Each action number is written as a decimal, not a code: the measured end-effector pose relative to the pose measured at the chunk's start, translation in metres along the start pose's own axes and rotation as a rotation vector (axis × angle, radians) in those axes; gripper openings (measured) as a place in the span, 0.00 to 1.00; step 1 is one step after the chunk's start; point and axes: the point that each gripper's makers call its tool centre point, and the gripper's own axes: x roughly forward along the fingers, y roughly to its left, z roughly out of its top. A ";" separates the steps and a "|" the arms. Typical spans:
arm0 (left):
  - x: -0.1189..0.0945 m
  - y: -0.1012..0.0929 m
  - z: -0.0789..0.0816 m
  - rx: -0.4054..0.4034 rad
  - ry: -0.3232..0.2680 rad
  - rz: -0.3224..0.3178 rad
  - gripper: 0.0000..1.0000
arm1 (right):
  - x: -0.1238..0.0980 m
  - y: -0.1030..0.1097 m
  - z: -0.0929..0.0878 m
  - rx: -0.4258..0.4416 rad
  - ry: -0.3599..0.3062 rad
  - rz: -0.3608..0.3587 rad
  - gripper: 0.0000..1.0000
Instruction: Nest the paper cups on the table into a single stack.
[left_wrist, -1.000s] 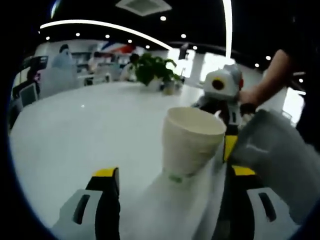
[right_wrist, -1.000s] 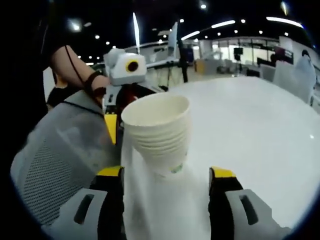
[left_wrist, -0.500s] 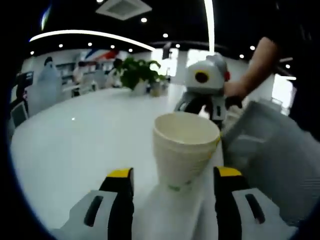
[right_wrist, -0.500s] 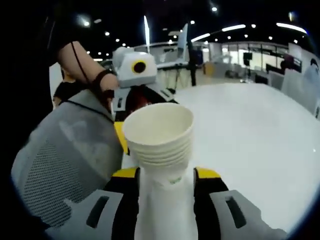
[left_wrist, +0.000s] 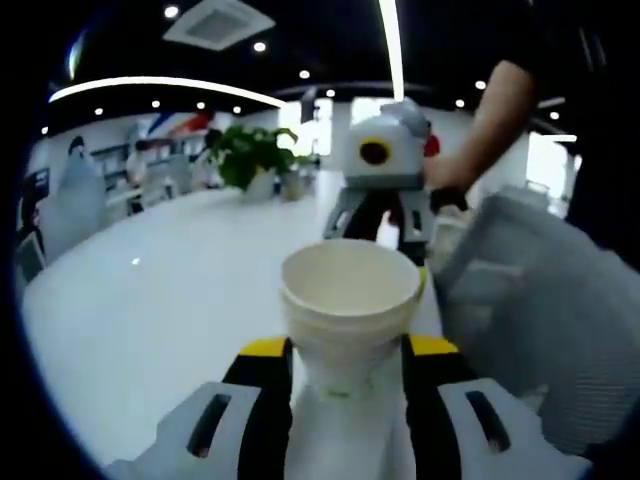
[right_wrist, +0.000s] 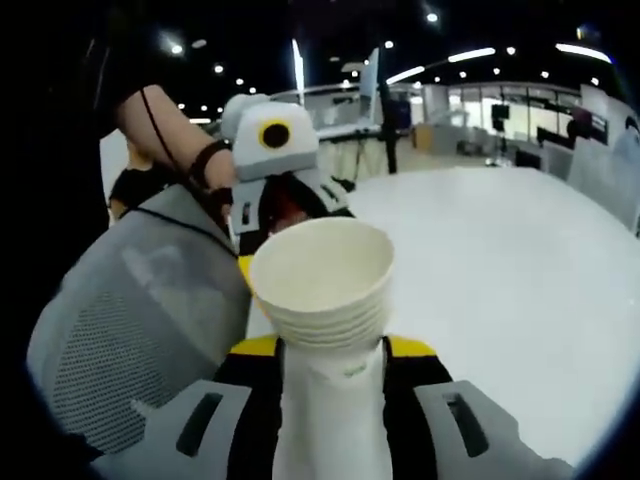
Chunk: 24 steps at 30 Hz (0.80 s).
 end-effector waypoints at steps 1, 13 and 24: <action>0.000 0.000 0.000 -0.002 -0.001 0.000 0.41 | 0.000 0.000 0.000 -0.001 0.000 -0.001 0.36; 0.003 0.013 0.024 0.038 -0.012 -0.008 0.41 | -0.014 -0.013 0.013 -0.021 -0.016 -0.030 0.35; 0.006 0.055 0.067 0.106 -0.022 -0.001 0.41 | -0.035 -0.057 0.049 -0.061 -0.052 -0.097 0.35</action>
